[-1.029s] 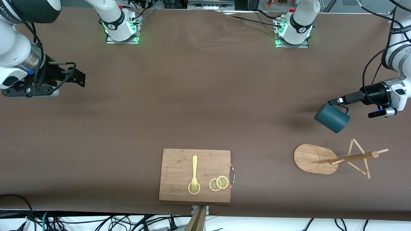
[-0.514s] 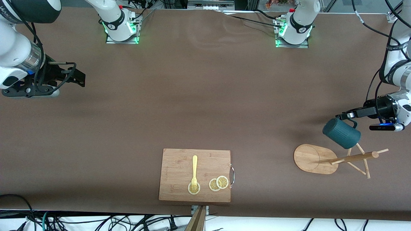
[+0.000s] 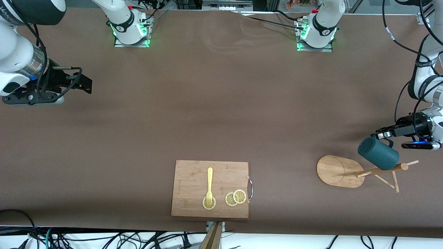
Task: Pass cup and hang on rack
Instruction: 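Lower the mug handle onto a rack peg with the left gripper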
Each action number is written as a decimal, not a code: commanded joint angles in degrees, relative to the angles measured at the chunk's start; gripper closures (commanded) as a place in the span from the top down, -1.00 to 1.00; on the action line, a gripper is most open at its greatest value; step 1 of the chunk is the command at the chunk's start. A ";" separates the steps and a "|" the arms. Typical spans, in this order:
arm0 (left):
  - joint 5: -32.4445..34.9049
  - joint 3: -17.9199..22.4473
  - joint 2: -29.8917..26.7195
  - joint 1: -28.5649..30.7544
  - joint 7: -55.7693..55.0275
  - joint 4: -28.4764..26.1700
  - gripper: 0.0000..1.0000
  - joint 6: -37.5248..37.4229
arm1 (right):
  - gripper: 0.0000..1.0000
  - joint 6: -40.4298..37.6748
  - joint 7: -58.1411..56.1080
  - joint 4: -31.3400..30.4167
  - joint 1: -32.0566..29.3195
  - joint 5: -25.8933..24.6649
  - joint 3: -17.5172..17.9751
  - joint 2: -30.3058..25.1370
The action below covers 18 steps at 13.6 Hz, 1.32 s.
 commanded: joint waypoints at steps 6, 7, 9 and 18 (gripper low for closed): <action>-5.47 -0.52 4.95 1.75 -0.20 2.39 -0.87 -3.52 | 1.00 0.40 0.01 -1.27 -0.60 -0.69 0.57 -1.16; -5.74 -0.52 5.57 1.92 -0.02 2.39 -0.77 -3.70 | 1.00 0.31 0.01 -1.27 -0.60 -0.69 0.57 -1.16; -7.06 -0.52 6.88 2.10 0.06 2.39 -0.59 -4.41 | 1.00 0.31 0.01 -1.27 -0.60 -0.69 0.57 -1.16; 5.29 -0.25 3.56 2.36 0.42 2.21 1.00 -7.39 | 1.00 0.40 0.01 -1.27 -0.69 -0.60 0.57 -1.16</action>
